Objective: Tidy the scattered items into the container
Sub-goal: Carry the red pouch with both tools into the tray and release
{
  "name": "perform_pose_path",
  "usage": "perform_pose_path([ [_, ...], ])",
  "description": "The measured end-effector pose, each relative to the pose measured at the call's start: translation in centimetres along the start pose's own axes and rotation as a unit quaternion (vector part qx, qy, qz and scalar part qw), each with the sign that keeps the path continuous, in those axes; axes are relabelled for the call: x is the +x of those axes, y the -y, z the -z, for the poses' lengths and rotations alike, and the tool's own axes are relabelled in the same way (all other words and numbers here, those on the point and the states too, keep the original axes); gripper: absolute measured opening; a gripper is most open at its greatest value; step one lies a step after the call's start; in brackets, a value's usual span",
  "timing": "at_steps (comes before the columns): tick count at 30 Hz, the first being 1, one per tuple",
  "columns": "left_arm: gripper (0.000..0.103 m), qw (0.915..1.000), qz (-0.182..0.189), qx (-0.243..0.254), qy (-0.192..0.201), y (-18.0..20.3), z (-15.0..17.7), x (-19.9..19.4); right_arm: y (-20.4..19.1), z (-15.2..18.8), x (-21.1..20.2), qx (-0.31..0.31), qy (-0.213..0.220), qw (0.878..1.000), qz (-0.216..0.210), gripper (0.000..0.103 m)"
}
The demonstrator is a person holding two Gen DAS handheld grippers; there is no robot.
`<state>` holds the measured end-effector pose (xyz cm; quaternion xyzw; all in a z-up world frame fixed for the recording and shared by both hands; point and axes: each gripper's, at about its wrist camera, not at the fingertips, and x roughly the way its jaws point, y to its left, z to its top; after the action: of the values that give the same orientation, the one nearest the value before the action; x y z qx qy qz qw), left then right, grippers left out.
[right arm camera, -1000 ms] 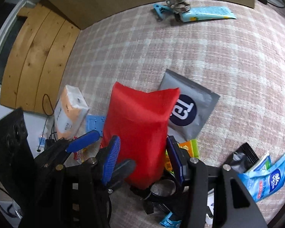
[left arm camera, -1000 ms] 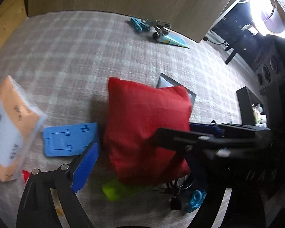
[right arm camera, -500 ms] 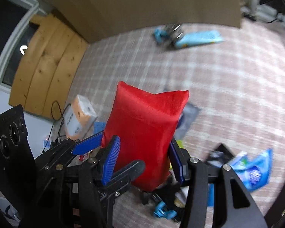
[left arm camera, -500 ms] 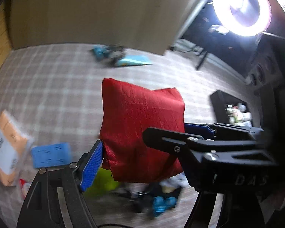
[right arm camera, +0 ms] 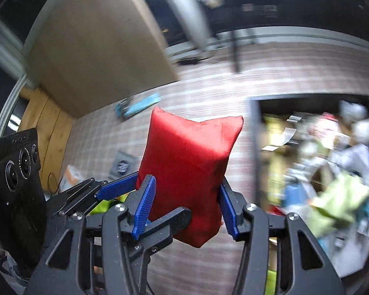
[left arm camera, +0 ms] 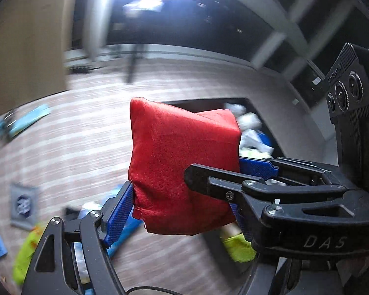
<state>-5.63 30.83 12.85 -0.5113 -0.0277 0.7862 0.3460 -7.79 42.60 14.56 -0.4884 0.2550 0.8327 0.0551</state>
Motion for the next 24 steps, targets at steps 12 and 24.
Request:
perform_pose_path([
  [12,0.070,0.9957,0.012,0.087,-0.029,10.7,-0.8,3.8,12.8,3.2,-8.8,0.088,0.050,0.988,0.113,0.050],
  [24,0.070,0.9966,-0.041,0.071,0.007,7.6,-0.5,0.7,11.7,3.6,-9.8,0.068,0.070,0.988,0.122,0.052],
])
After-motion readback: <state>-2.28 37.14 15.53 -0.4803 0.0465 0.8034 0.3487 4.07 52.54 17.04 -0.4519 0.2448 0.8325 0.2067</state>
